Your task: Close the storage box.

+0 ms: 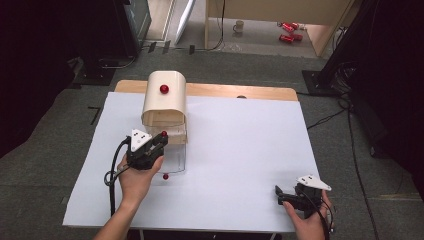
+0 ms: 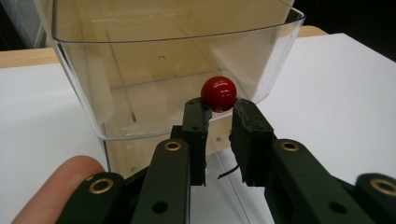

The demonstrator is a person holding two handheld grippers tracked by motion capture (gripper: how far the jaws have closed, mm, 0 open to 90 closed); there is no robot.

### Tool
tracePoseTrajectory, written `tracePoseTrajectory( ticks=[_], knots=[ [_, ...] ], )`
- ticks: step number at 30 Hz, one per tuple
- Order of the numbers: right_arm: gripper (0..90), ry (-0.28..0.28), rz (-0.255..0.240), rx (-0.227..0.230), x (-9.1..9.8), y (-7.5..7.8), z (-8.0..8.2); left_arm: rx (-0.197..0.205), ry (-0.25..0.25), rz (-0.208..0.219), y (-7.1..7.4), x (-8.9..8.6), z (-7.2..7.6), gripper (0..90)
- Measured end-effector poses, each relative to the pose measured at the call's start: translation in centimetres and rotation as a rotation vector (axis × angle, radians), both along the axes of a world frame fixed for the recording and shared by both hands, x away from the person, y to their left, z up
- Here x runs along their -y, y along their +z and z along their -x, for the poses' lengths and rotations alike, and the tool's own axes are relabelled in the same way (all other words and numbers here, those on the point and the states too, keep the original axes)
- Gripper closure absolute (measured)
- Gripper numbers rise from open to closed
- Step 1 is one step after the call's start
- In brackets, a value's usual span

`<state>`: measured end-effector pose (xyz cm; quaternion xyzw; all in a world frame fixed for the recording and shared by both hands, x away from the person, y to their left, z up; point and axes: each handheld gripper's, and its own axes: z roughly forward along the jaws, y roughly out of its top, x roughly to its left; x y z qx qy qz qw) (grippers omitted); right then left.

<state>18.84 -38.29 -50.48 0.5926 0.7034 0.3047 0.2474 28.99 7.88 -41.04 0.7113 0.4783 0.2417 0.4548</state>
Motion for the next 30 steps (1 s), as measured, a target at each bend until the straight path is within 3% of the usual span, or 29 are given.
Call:
tracePoseTrajectory(
  ticks=[6, 13, 24, 30],
  knots=[
    [0.9, -0.001, -0.001, -0.001, 0.0, 0.0, 0.0, -0.009, 0.003, 0.003, 0.1, 0.1, -1.0, 77.0],
    [0.9, 0.000, 0.000, -0.001, 0.0, 0.0, 0.0, -0.004, 0.013, -0.007, 0.0, 0.1, -0.9, 76.1],
    [0.9, -0.001, -0.001, -0.003, 0.0, 0.0, 0.0, -0.008, 0.010, -0.008, -0.1, -0.7, 1.5, 50.6],
    [0.9, -0.002, 0.000, -0.002, 0.0, 0.0, 0.0, -0.009, 0.013, -0.009, 0.0, -1.0, 3.0, 31.2]
  ],
)
